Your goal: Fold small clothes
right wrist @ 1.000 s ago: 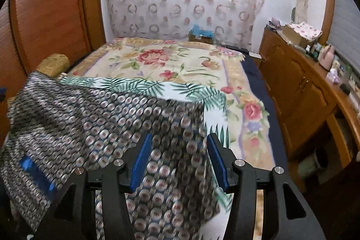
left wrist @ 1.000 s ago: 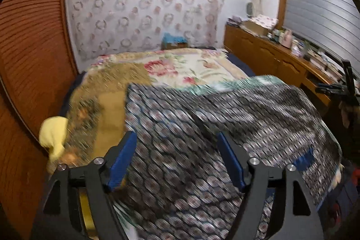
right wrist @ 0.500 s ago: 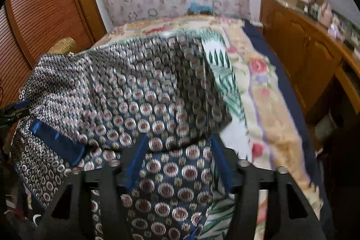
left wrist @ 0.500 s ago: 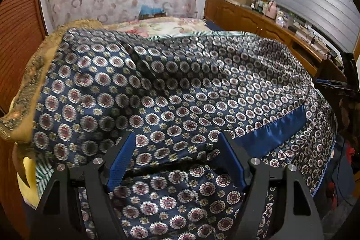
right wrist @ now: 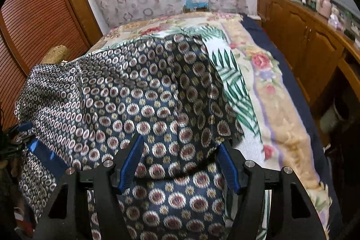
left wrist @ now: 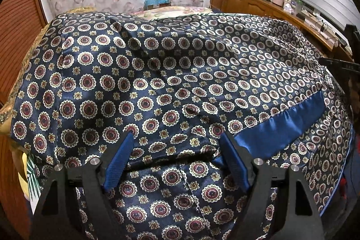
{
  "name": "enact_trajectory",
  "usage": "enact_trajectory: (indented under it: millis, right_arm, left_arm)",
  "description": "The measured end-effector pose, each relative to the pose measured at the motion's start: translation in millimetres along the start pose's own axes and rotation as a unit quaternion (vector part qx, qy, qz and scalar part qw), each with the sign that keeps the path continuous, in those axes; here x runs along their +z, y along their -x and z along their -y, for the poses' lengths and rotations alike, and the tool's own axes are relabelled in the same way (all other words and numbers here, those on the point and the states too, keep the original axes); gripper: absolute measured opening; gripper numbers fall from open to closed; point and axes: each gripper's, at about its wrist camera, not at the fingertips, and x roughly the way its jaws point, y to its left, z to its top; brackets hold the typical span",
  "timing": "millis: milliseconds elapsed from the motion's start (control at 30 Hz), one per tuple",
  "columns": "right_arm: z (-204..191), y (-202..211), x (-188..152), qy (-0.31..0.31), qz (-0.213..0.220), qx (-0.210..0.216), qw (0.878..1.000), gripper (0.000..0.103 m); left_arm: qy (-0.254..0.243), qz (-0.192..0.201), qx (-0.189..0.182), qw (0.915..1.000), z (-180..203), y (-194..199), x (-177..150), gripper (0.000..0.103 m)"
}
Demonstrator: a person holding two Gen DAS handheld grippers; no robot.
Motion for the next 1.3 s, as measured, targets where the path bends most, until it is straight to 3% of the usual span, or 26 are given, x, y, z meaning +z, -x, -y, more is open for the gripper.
enact_trajectory:
  millis: [67, 333, 800, 900, 1067, 1300]
  right_arm:
    - [-6, -4, 3, 0.005, 0.007, -0.001, 1.0, 0.063]
    - [-18, -30, -8, 0.024, 0.005, -0.042, 0.999, 0.053]
    - [-32, -37, -14, 0.05, 0.011, -0.065, 0.997, 0.053]
    - [-30, -36, -14, 0.048, 0.012, -0.062, 0.997, 0.053]
    - [-31, -36, -14, 0.052, 0.011, -0.066, 0.996, 0.053]
    - [-31, -36, -14, 0.052, 0.011, -0.065, 0.996, 0.053]
  left_arm:
    - [0.001, -0.004, 0.001, 1.0, -1, -2, 0, 0.088]
    - [0.002, -0.004, 0.004, 1.0, -2, -1, 2, 0.089]
    - [0.003, -0.012, 0.005, 0.9999, -4, 4, -1, 0.088]
    - [0.015, 0.017, 0.001, 0.9997, -12, 26, -9, 0.087]
    - [0.053, 0.056, -0.01, 0.9969, -44, 64, -22, 0.074]
    - [0.121, 0.072, 0.036, 0.9893, -100, 83, -31, 0.059]
